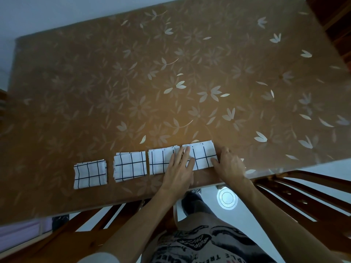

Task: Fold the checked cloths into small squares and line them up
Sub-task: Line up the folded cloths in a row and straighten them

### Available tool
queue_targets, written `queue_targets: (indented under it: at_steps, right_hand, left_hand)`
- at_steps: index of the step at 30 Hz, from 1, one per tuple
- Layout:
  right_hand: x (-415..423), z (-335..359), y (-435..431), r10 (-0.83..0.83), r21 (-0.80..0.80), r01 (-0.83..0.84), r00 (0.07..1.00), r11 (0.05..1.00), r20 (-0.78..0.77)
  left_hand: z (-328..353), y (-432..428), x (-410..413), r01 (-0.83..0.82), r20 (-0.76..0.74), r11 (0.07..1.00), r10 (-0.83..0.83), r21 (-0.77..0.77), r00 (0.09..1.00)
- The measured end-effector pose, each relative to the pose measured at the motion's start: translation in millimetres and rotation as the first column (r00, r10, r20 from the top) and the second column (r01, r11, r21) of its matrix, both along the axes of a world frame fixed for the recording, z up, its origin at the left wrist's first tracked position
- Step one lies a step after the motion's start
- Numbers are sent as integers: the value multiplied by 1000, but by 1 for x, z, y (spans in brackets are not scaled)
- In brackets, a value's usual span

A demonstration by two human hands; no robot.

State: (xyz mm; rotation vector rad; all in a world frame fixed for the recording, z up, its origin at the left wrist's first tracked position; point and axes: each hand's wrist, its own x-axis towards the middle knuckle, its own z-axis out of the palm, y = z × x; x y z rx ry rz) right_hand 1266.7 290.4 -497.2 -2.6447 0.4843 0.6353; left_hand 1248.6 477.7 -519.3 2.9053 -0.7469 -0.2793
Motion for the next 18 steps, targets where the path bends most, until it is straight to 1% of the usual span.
queue_targets:
  at_steps: [2, 3, 5, 8, 10, 12, 14, 16, 18]
  right_hand:
    - [-3, -1, 2, 68, -74, -57, 985, 996, 158]
    - [-4, -3, 3, 126, -82, -108, 961, 991, 247]
    - [-5, -5, 11, 229, -53, -225, 911, 973, 342]
    - [-6, -3, 33, 342, 9, -377, 850, 926, 401]
    - [-7, -2, 50, 387, 37, -440, 824, 897, 413]
    - [-9, -3, 63, 393, 68, -457, 825, 887, 407]
    - [-11, -5, 68, 404, 67, -469, 817, 881, 412]
    - [-14, -4, 68, 434, 46, -488, 812, 871, 390]
    - [-16, -2, 69, 451, 40, -496, 816, 867, 362]
  left_hand:
    - [6, 8, -4, -31, 32, 999, 32, -41, 999]
    - [8, 14, -6, -64, 46, 997, 66, -46, 997]
    - [9, 31, -8, -145, 44, 989, 144, 16, 989]
    - [0, 58, -7, -257, -61, 948, 273, 187, 960]
    - [-4, 68, -6, -277, -93, 931, 306, 237, 948]
    - [-2, 71, -5, -243, -92, 945, 269, 220, 959]
    - [3, 71, -6, -217, -92, 962, 234, 167, 968]
    - [12, 70, -10, -228, -106, 966, 241, 122, 965]
    - [23, 71, -17, -263, -146, 958, 277, 111, 950]
